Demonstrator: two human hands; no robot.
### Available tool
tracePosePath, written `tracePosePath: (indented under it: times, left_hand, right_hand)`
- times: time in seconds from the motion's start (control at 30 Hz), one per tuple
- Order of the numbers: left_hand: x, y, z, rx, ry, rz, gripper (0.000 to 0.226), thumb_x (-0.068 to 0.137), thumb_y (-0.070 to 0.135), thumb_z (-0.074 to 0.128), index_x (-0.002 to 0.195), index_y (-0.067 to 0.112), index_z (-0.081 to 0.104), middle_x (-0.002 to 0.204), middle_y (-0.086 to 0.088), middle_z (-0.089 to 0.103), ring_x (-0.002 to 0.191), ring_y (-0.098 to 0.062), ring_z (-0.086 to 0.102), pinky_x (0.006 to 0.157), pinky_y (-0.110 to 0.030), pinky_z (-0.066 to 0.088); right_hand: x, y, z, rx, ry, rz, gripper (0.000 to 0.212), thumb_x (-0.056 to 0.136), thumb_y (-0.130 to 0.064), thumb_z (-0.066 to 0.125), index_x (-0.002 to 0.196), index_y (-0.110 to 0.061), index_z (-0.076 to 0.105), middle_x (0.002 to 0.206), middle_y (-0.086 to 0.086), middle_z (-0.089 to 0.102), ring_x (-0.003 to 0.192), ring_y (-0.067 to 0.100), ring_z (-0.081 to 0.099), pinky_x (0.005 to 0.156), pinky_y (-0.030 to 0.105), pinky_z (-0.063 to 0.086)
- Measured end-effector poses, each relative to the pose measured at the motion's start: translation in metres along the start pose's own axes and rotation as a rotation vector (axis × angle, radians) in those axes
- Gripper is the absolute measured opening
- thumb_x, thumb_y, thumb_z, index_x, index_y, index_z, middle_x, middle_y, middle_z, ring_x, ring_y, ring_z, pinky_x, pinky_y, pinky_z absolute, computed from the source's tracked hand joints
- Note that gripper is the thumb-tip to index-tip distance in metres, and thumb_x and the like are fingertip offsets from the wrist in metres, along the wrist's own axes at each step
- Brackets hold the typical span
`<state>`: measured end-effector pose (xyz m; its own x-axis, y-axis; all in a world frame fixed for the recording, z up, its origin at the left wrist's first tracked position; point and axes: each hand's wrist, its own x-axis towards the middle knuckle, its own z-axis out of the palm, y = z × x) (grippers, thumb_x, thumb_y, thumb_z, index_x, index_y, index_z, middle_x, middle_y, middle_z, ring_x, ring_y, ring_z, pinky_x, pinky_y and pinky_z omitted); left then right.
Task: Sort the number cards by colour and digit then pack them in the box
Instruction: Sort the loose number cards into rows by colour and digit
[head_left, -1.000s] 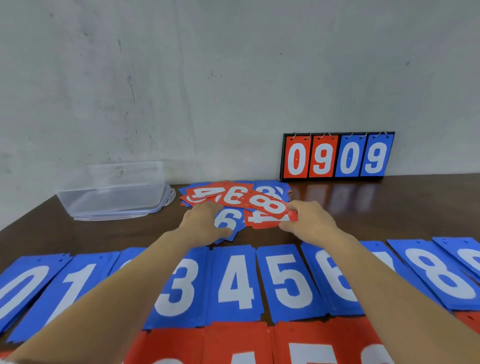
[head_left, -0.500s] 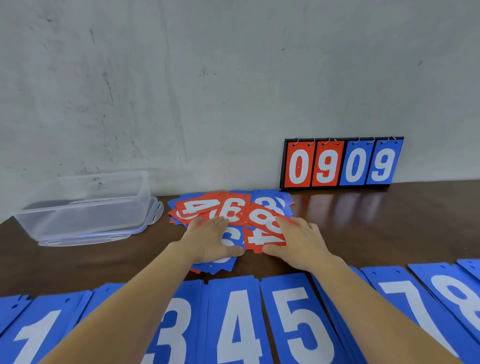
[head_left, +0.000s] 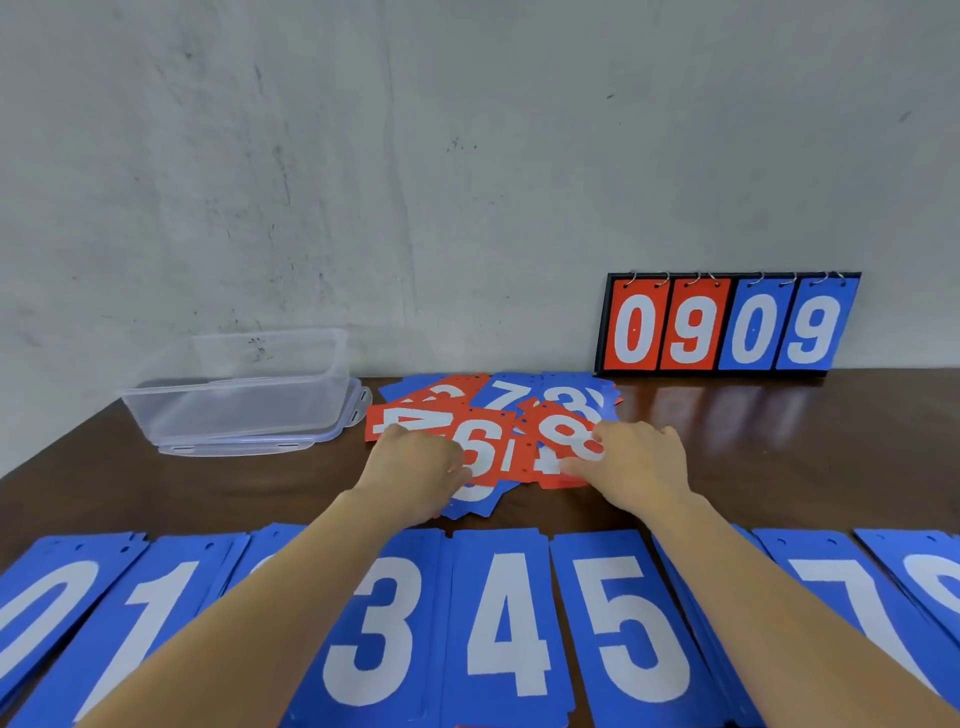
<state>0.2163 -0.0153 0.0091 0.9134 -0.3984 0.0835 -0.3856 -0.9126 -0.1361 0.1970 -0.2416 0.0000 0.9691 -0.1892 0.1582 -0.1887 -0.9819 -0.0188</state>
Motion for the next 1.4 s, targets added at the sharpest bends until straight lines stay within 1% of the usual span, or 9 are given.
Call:
tracePosePath:
  times: [0.1, 0.23, 0.47, 0.63, 0.77, 0.9, 1.07, 1.17, 1.4]
  left_hand:
    - [0.007, -0.003, 0.009, -0.140, 0.071, -0.209, 0.056, 0.092, 0.065, 0.038, 0.121, 0.022, 0.060, 0.112, 0.001, 0.066, 0.099, -0.016, 0.060, 0.091, -0.033, 0.045]
    - [0.023, 0.006, 0.019, -0.211, -0.033, -0.393, 0.086, 0.073, 0.085, 0.042, 0.129, 0.020, 0.054, 0.131, -0.003, 0.055, 0.120, -0.023, 0.051, 0.099, -0.039, 0.043]
    - [0.040, 0.003, 0.025, -0.328, -0.081, -0.514, 0.089, 0.067, 0.081, 0.058, 0.129, 0.019, 0.050, 0.131, -0.005, 0.052, 0.124, -0.027, 0.047, 0.102, -0.047, 0.042]
    - [0.040, 0.005, 0.022, -0.326, 0.059, -0.520, 0.061, 0.083, 0.059, 0.061, 0.131, 0.023, 0.050, 0.128, -0.002, 0.056, 0.122, -0.023, 0.049, 0.103, -0.042, 0.040]
    - [0.036, 0.002, 0.015, -0.441, 0.166, -0.511, 0.033, 0.095, 0.029, 0.054, 0.128, 0.022, 0.054, 0.114, -0.001, 0.066, 0.104, -0.019, 0.061, 0.100, -0.036, 0.041]
    - [0.032, -0.009, 0.005, -0.820, 0.282, -0.569, 0.027, 0.095, 0.021, 0.056, 0.121, 0.014, 0.058, 0.112, -0.007, 0.066, 0.086, -0.020, 0.061, 0.061, -0.027, 0.047]
    - [0.019, -0.024, -0.015, -1.012, 0.391, -0.604, 0.002, 0.092, 0.017, 0.060, 0.091, 0.017, 0.061, 0.092, -0.005, 0.067, 0.077, -0.020, 0.062, 0.066, -0.030, 0.052]
    - [0.005, -0.027, -0.025, -1.078, 0.400, -0.620, 0.020, 0.091, 0.013, 0.060, 0.075, 0.023, 0.055, 0.085, -0.004, 0.065, 0.076, -0.020, 0.062, 0.066, -0.031, 0.053]
    - [-0.032, -0.023, -0.039, -1.256, 0.398, -0.632, 0.007, 0.089, 0.005, 0.062, 0.087, 0.011, 0.060, 0.094, -0.009, 0.068, 0.080, -0.024, 0.065, 0.060, -0.028, 0.051]
  right_hand:
    - [0.010, -0.003, 0.001, 0.081, 0.041, 0.085, 0.071, 0.084, -0.071, 0.047, 0.134, -0.021, 0.047, 0.126, 0.002, 0.059, 0.113, 0.020, 0.053, 0.095, 0.034, 0.041]
    - [0.023, -0.002, 0.011, 0.279, -0.067, 0.188, 0.090, 0.079, -0.069, 0.059, 0.146, -0.016, 0.030, 0.142, 0.008, 0.045, 0.127, 0.027, 0.045, 0.100, 0.039, 0.042]
    - [0.038, 0.001, 0.016, 0.254, -0.101, 0.239, 0.094, 0.076, -0.063, 0.068, 0.145, -0.015, 0.028, 0.144, 0.010, 0.039, 0.131, 0.028, 0.039, 0.103, 0.040, 0.037]
    - [0.041, -0.003, 0.014, 0.214, -0.050, 0.268, 0.089, 0.072, -0.062, 0.073, 0.139, -0.017, 0.035, 0.138, 0.010, 0.040, 0.127, 0.027, 0.040, 0.101, 0.038, 0.038]
    - [0.039, -0.006, 0.013, 0.282, 0.030, 0.253, 0.083, 0.079, -0.049, 0.073, 0.141, -0.016, 0.030, 0.138, 0.009, 0.043, 0.127, 0.026, 0.043, 0.101, 0.038, 0.037]
    - [0.034, -0.004, 0.002, 0.431, 0.073, 0.248, 0.053, 0.092, -0.034, 0.062, 0.134, -0.016, 0.035, 0.129, 0.006, 0.055, 0.117, 0.025, 0.054, 0.098, 0.038, 0.035]
    - [0.028, 0.004, -0.013, 0.581, 0.107, 0.218, 0.016, 0.097, -0.025, 0.053, 0.112, -0.020, 0.048, 0.113, 0.002, 0.061, 0.106, 0.023, 0.058, 0.101, 0.039, 0.040]
    - [0.022, 0.006, -0.025, 0.656, 0.142, 0.215, 0.007, 0.095, -0.022, 0.056, 0.099, -0.023, 0.050, 0.102, 0.000, 0.060, 0.100, 0.022, 0.059, 0.096, 0.046, 0.047]
    - [-0.007, 0.014, -0.054, 0.930, 0.096, 0.191, 0.006, 0.090, -0.011, 0.063, 0.087, -0.016, 0.063, 0.095, 0.002, 0.063, 0.097, 0.024, 0.062, 0.083, 0.042, 0.056]
